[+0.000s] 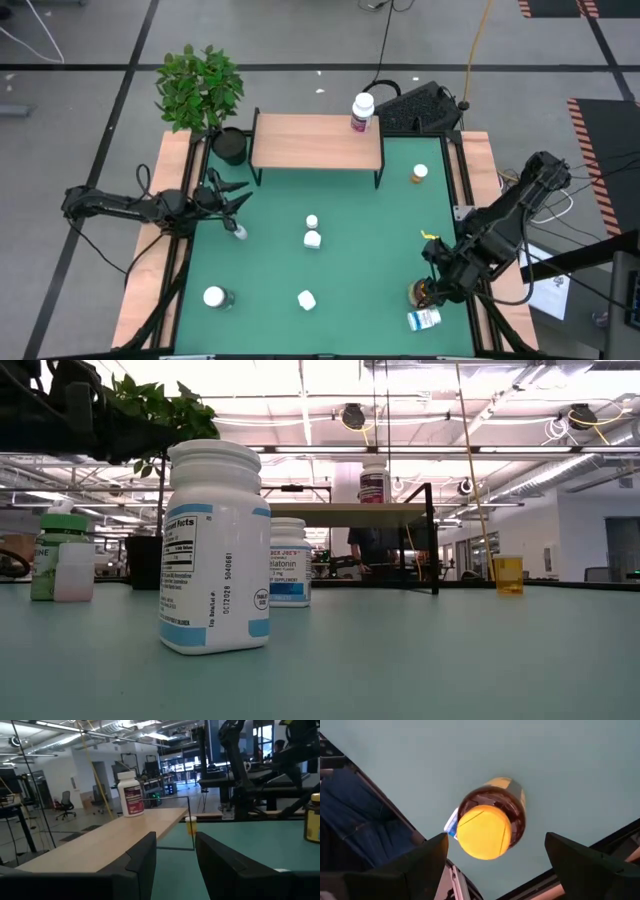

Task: Pick and place medicine bottles onto shelf by color
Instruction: Put the yellow pill bottle on the shelf

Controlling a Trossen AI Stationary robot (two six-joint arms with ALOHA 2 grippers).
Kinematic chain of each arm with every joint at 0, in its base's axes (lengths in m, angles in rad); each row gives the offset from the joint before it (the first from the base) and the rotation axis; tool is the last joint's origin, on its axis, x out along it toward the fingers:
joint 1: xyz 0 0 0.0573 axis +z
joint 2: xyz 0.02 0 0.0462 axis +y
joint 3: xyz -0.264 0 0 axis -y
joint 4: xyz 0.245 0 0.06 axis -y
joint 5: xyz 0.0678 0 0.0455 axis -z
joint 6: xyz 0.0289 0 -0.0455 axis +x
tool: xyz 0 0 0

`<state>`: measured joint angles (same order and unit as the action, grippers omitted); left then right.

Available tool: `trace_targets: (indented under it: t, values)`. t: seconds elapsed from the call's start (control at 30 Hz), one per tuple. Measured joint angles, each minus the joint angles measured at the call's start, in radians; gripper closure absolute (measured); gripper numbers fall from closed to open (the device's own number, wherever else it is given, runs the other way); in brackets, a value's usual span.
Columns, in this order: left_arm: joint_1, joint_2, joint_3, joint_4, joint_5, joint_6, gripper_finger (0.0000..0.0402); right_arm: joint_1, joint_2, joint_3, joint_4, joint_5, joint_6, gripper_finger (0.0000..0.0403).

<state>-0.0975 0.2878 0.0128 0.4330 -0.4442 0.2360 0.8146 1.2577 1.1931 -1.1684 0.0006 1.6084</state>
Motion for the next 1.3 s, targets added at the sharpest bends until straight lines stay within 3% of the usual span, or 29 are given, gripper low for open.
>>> trace_targets:
  t: [0.17, 0.53, 0.9, 1.03, 1.3]
  values:
    - [0.000, 0.000, 0.000, -0.063, -0.002, 0.021, 0.0261, 0.024, 0.028, 0.000, 0.022, 0.012, -0.059, 0.0078]
    - [0.000, 0.000, 0.000, -0.065, -0.005, 0.013, 0.0261, 0.071, 0.081, 0.000, 0.019, 0.051, -0.069, 0.0078]
    - [0.000, 0.000, 0.000, -0.065, -0.006, 0.005, 0.0261, 0.071, 0.161, 0.000, 0.015, 0.054, -0.190, 0.0081]
    - [0.000, 0.000, 0.000, -0.064, -0.007, 0.005, 0.0261, 0.071, 0.167, 0.000, 0.012, 0.055, -0.226, 0.0107]
    - [0.000, 0.000, 0.000, -0.020, -0.006, 0.016, 0.0261, 0.016, 0.144, 0.000, -0.006, 0.079, -0.361, 0.0198]
